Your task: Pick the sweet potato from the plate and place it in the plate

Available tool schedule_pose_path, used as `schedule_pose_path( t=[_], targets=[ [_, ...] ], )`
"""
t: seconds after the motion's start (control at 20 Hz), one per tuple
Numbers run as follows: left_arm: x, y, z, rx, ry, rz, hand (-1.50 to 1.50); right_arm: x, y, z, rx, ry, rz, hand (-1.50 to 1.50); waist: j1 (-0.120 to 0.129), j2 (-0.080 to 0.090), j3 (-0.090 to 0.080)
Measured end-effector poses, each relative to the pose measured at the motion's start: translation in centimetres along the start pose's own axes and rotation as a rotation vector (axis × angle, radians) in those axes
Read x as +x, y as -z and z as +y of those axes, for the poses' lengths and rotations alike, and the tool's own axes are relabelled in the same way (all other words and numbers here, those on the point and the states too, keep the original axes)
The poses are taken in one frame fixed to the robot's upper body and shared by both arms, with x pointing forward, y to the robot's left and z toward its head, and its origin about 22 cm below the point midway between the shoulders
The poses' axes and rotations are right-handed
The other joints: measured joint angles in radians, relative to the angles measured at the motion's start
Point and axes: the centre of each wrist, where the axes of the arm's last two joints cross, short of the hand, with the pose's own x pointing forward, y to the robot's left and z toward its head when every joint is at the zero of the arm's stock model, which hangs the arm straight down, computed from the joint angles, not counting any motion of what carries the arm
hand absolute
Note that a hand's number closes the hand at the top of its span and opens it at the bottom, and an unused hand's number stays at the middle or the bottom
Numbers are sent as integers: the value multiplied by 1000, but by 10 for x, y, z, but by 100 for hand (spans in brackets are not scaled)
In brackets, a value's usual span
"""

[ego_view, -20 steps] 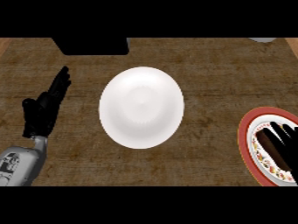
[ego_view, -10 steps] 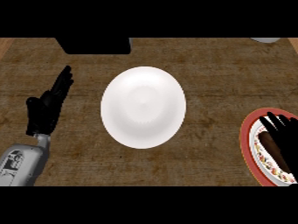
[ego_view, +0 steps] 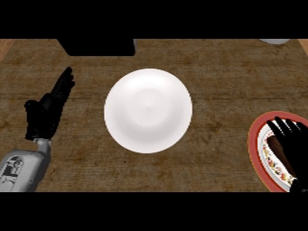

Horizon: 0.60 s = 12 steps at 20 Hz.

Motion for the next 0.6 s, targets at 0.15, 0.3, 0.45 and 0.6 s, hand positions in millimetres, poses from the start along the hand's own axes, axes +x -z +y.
schedule_pose_path(
  t=[0.15, 0.3, 0.45, 0.6],
  targets=[
    [-1, 0, 2, -1, 0, -3, 0, -8, 9, 9, 23, -13, 7, -150, -1, 0, 0],
    [-1, -3, -1, 0, 5, 0, 0, -10, 13, 22, 36, -20, 21, -150, -1, 0, 0],
    [-1, 0, -3, 1, 3, 2, 0, -18, 21, 29, 44, -19, 32, -150, -2, 0, 0],
    [-3, -4, -5, 1, 4, 1, 0, -22, 27, 31, 48, -21, 40, -150, -1, -1, -1]
  ],
)
